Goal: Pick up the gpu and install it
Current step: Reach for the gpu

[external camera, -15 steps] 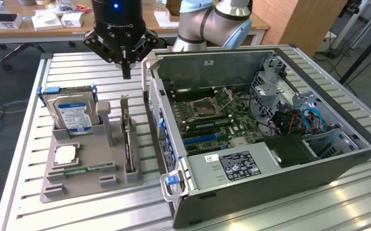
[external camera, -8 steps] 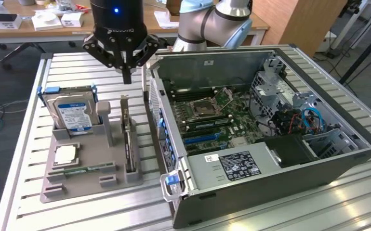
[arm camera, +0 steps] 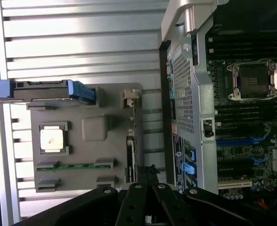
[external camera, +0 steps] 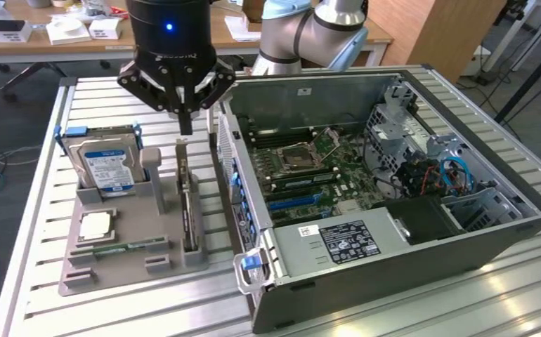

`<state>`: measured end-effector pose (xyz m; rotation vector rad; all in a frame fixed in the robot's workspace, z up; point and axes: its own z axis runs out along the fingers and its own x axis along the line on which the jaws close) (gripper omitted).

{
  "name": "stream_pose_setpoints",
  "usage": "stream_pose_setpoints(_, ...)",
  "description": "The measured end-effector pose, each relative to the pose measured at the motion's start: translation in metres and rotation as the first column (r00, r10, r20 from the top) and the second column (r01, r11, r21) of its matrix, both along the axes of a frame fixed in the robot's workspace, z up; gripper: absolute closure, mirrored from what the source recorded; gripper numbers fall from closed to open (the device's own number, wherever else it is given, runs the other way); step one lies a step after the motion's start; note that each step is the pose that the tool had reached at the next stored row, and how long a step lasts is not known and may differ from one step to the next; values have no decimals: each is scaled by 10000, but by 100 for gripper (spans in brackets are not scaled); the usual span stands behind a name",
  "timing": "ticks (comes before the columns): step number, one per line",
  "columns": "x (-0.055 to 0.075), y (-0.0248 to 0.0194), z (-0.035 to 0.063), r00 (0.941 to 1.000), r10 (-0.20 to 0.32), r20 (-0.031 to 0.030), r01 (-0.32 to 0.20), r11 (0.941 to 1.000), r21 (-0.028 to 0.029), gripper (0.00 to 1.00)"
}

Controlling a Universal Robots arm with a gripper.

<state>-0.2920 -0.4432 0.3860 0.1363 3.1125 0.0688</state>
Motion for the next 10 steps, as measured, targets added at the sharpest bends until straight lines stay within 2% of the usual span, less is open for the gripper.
stream_pose_setpoints(6,-13,-131,0,10000,-1,0,1,10000,-2,90)
stream_pose_setpoints(10,-13,-135,0,10000,-1,0,1,10000,0,90)
